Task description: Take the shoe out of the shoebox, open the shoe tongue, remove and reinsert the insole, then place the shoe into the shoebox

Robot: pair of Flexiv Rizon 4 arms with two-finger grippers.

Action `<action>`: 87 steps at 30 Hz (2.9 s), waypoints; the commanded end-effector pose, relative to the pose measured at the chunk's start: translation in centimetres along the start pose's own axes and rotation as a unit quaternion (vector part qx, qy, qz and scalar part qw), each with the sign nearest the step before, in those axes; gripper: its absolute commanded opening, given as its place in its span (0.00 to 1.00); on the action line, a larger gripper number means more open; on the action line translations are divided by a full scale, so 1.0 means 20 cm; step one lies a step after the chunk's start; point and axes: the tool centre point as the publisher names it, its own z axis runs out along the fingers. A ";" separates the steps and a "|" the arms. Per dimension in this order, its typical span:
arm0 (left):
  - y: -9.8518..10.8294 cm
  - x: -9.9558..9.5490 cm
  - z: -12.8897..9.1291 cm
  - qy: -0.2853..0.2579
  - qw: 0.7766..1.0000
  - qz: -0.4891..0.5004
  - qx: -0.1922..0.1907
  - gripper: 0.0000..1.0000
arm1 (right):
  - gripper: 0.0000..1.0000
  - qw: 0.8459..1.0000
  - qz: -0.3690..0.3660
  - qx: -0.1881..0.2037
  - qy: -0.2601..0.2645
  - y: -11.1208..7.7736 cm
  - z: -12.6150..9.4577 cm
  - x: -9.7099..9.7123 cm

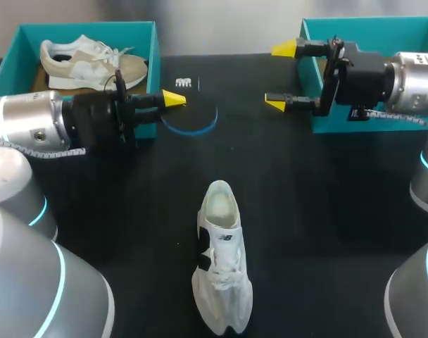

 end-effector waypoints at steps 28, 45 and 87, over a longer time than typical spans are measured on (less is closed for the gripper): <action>0.23 -0.04 0.10 0.060 0.961 0.255 0.084 0.00 | 1.00 0.994 -0.086 0.073 0.000 -0.02 0.17 -0.16; 0.16 -0.01 0.15 0.028 0.979 0.201 0.024 0.00 | 1.00 0.989 -0.127 0.069 0.016 -0.01 0.27 -0.20; 0.23 0.00 0.27 0.019 0.980 0.200 -0.007 0.00 | 0.31 0.983 -0.128 0.134 -0.009 -0.06 0.46 -0.26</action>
